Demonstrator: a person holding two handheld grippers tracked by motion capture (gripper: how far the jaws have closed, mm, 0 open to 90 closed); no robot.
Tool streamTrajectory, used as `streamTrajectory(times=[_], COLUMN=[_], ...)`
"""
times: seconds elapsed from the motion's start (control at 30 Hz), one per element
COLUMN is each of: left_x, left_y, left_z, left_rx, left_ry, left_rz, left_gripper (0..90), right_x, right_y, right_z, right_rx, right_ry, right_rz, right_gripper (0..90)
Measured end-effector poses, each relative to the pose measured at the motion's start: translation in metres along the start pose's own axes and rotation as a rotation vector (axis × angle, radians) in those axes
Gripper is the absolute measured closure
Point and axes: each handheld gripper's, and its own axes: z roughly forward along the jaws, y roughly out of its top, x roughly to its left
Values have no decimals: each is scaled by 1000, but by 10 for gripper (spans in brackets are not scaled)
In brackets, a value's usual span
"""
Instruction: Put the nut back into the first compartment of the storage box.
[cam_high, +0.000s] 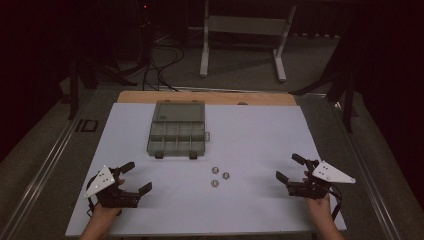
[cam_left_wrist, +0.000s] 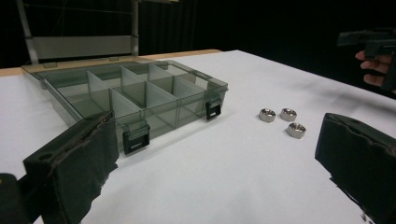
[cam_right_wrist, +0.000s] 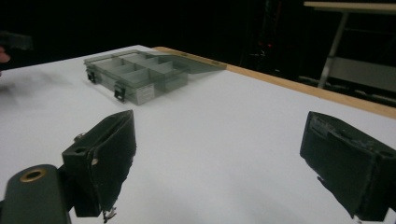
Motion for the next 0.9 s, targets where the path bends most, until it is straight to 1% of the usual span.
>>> streamTrajectory(times=[0.07, 0.1, 0.13, 0.17, 0.2, 0.23, 0.27, 0.3, 0.37, 0.4, 0.43, 0.47, 0.5, 0.57, 0.6, 0.63, 0.7, 0.73, 0.77, 0.8, 0.87, 0.9], left_x=[-1, -1, -1, 0, 0, 0, 0, 0, 0, -1, -2, -3, -5, -9, -11, -13, -17, -19, -19, -24, -29, -32], left_y=[1, 1, 1, 1, 2, 2, 3, 5, 10, 16, 19, 24, 28, 37, 41, 46, 54, 59, 59, 67, 73, 75], left_z=[1, 1, 1, 1, 1, 1, 1, 1, 1, 1, 2, 4, 6, 10, 12, 15, 21, 26, 26, 36, 46, 51], left_rx=[-2, 0, 1, -2, 3, 9, 18, 20, 17, 30, 45, 73, 108, 149, 172, 186, 209, 227, 227, 270, 305, 321], left_ry=[2, 2, 3, 2, 5, 10, 26, 28, 13, -5, -11, -9, -10, -56, -67, -85, -104, -128, -128, -151, -170, -187], left_rz=[1, 5, 4, 2, 9, 15, 22, 24, -15, -44, -55, -65, -57, -31, -21, -12, -3, 6, 6, 40, 58, 64], left_gripper=[6, 6, 6, 6, 6, 6, 6, 6, 6, 6, 6, 6, 6, 5, 5, 5, 5, 5, 5, 5, 6, 6], right_x=[2, 3, 3, 5, 6, 7, 7, 7, 6, 6, 6, 7, 7, 8, 8, 8, 9, 10, 10, 9, 10, 10], right_y=[0, 0, 0, 0, 0, 0, 0, 0, 1, 1, 1, 1, 1, 1, 2, 2, 2, 3, 3, 3, 3, 3], right_z=[1, 3, 3, 4, 4, 5, 5, 4, 3, 3, 3, 3, 3, 4, 4, 5, 5, 5, 5, 5, 5, 5], right_rx=[10, 21, 21, 27, 31, 30, 29, 26, 20, 21, 23, 19, 19, 18, 16, 12, 14, 14, 14, 13, 13, 14], right_ry=[29, 55, 55, 65, 68, 74, 75, 73, 70, 69, 67, 68, 70, 71, 71, 74, 73, 74, 74, 76, 76, 76], right_rz=[-21, -45, -45, -48, -57, -56, -55, -52, -44, -40, -36, -38, -35, -41, -41, -40, -39, -41, -41, -40, -39, -38], right_gripper=[106, 121, 121, 126, 126, 126, 126, 126, 126, 126, 126, 127, 127, 127, 127, 127, 127, 127, 127, 127, 127, 127])
